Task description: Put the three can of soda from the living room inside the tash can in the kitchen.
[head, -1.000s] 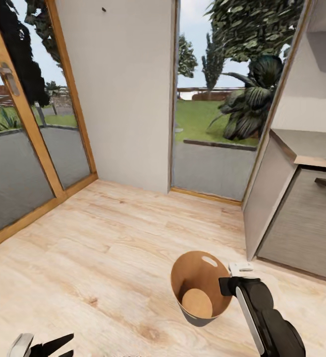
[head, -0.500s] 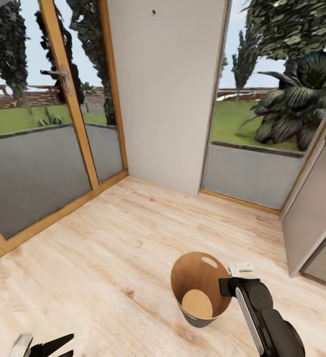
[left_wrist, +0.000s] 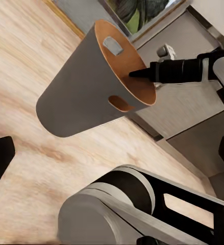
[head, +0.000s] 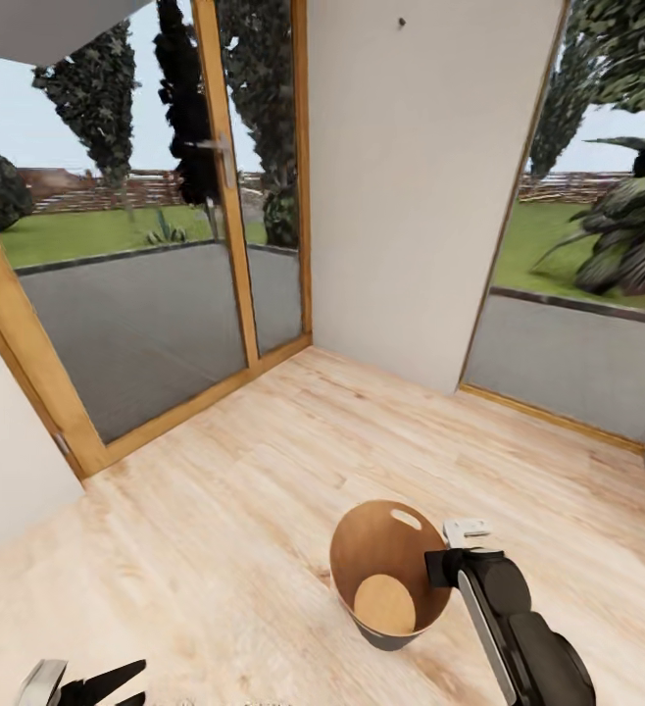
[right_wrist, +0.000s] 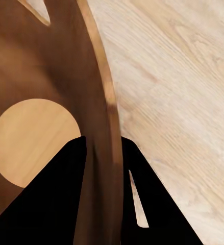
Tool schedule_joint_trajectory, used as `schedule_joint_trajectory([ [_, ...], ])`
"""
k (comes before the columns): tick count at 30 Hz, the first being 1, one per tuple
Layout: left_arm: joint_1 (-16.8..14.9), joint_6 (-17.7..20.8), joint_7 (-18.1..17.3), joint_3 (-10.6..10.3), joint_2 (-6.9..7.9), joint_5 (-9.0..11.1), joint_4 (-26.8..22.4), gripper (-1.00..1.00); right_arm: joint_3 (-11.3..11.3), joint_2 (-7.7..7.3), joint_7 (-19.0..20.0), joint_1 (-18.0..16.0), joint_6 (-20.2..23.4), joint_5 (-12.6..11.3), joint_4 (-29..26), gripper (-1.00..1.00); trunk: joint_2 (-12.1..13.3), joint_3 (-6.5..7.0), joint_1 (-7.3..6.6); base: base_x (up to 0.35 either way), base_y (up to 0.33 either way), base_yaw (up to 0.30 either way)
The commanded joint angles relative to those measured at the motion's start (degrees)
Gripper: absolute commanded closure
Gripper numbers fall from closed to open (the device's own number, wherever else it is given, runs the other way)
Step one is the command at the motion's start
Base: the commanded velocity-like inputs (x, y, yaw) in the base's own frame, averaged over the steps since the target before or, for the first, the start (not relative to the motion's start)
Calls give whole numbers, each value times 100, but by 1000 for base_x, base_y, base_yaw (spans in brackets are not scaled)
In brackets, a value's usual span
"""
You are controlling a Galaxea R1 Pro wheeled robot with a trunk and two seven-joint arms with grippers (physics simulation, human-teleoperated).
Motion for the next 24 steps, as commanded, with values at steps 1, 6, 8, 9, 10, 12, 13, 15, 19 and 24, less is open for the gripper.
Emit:
schedule_joint_trajectory([
  [1,-1,0,0,-1,1,0,0,-100,3,1,19,-2,-8,-111,-2,100,0,1,0,0,320,286],
  [6,2,0,0,-2,-1,0,0,-100,7,1,19,-2,-8,-111,2,100,0,1,0,0,320,286],
  [8,4,0,0,-1,-1,0,0,-100,7,1,19,-2,-8,-111,3,100,0,1,0,0,320,286],
  [9,4,0,0,-1,-1,0,0,-100,8,1,19,-2,-8,-111,2,100,0,1,0,0,320,286],
  [10,2,0,0,-2,-1,0,0,-100,8,1,19,-2,-8,-111,3,100,0,1,0,0,320,286],
  [12,0,0,0,-1,-1,0,0,-100,8,1,16,-3,-8,-111,5,100,0,1,0,0,320,286],
  [13,-2,0,0,-2,0,0,0,-100,8,1,17,-2,-8,-111,5,100,0,1,0,0,320,286],
  [15,2,0,0,-1,0,0,0,-100,8,1,16,-3,-8,-111,6,100,0,1,0,0,320,286],
  [19,1,0,0,0,-2,0,0,-100,9,1,17,-2,-8,-111,6,100,0,1,0,0,320,286],
  [24,-1,0,0,-2,-2,0,0,-100,9,1,12,-2,-8,-111,6,100,0,1,0,0,320,286],
])
